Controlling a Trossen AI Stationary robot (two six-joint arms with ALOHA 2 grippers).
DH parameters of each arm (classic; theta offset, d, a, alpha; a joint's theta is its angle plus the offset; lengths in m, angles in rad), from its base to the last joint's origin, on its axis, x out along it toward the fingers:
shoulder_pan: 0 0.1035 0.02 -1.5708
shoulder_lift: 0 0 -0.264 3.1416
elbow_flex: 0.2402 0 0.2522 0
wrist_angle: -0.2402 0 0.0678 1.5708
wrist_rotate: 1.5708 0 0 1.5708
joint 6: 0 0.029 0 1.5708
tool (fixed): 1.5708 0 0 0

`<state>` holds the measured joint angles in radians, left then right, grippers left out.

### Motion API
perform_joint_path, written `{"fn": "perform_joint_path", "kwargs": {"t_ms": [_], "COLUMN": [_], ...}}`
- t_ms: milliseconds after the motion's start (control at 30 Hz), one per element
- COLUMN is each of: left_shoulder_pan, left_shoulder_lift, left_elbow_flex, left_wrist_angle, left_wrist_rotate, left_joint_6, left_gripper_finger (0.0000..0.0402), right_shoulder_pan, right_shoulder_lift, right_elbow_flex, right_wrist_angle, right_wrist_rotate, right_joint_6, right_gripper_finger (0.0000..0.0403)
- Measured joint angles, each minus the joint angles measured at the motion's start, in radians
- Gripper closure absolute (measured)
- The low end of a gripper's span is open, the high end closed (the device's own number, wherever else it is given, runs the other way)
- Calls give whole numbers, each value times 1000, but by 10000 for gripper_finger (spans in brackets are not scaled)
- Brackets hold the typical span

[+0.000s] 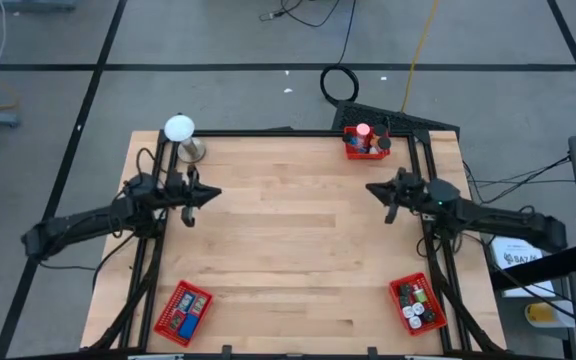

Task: Pick & Place Office items
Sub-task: Return to Home Position

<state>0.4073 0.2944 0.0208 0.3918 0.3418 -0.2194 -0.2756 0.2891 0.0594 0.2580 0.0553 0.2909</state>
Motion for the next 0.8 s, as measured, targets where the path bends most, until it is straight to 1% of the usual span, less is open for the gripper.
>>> {"fn": "perform_joint_path", "kwargs": {"t_ms": [100, 167, 233, 333, 400, 467, 533, 600, 700, 800], "left_shoulder_pan": [50, 79, 100, 115, 107, 81, 49, 13, -32, -66], "left_shoulder_lift": [-89, -149, -215, -294, -287, -289, -275, -276, -276, -275], "left_elbow_flex": [0, 0, 0, -5, -5, -6, -4, -6, -4, -5], "left_wrist_angle": [-115, -164, -209, -287, -320, -316, -309, -316, -304, -309], "left_wrist_rotate": [31, 50, 52, 42, 18, -47, -152, -237, -304, -314], "left_joint_6": [-10, -6, -1, 2, 17, 31, 38, 61, 60, 36], "left_gripper_finger": [397, 399, 398, 396, 399, 398, 394, 393, 392, 392], "right_shoulder_pan": [0, 0, 0, 0, 0, 0, 0, 0, 0, 0], "right_shoulder_lift": [-124, -205, -279, -286, -282, -287, -286, -281, -281, -278], "right_elbow_flex": [-2, -2, -3, 2, 3, 3, 3, 2, 2, 1], "right_wrist_angle": [-100, -153, -203, -213, -202, -202, -195, -192, -192, -194], "right_wrist_rotate": [-11, -34, -32, -32, -31, -19, 19, 47, 50, 50], "right_joint_6": [-46, -50, -47, -54, -73, -76, -79, -84, -89, -34], "right_gripper_finger": [395, 395, 398, 402, 400, 400, 399, 401, 402, 399]}}
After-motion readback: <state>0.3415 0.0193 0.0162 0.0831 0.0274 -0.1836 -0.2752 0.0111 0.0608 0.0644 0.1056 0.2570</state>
